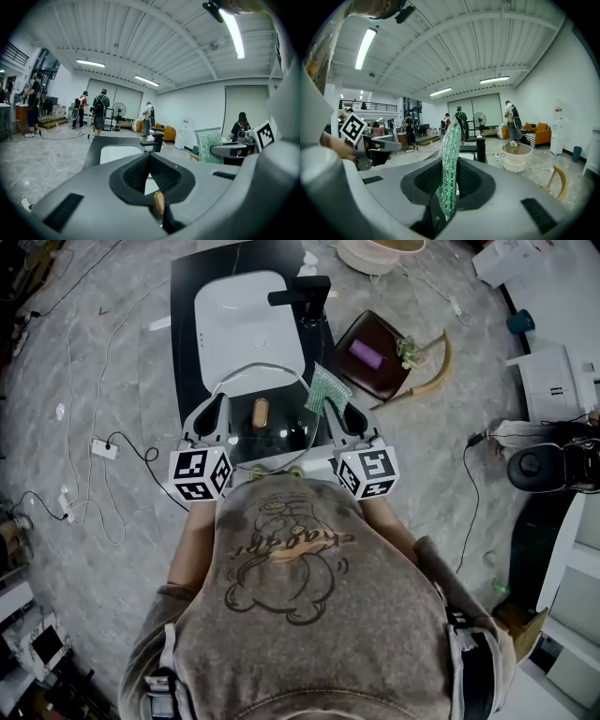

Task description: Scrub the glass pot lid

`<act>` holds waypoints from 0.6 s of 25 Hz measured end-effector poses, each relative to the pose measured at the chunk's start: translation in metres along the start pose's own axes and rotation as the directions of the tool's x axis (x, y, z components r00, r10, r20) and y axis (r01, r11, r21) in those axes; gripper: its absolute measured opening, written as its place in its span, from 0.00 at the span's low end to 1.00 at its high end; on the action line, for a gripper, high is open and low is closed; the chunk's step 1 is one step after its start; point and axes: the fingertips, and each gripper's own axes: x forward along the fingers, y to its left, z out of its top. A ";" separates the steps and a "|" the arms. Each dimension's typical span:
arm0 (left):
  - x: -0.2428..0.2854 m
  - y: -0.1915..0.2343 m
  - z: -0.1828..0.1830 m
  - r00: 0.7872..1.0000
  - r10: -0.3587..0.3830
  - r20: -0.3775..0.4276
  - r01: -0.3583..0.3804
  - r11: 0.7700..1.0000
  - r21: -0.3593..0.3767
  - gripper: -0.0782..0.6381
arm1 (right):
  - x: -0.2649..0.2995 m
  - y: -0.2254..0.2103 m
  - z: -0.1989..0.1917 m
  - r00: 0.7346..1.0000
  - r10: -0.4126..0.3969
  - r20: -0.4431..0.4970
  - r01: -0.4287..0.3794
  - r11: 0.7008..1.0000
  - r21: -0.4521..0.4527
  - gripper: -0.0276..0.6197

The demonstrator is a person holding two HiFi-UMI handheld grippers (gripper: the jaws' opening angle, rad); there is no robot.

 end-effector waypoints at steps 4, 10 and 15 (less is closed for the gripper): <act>-0.001 0.002 -0.006 0.999 0.020 0.043 -0.020 1.000 0.005 0.12 | 0.000 0.001 -0.008 1.000 -0.004 0.014 0.003 1.000 0.006 0.17; 0.003 0.000 -0.019 0.997 0.015 0.074 -0.017 0.999 0.033 0.12 | 0.008 0.002 -0.024 1.000 -0.001 0.015 0.001 1.000 0.006 0.17; 0.006 0.001 -0.028 0.998 0.012 0.067 -0.014 1.000 0.024 0.12 | 0.014 0.004 -0.027 1.000 0.000 0.023 0.000 1.000 -0.007 0.17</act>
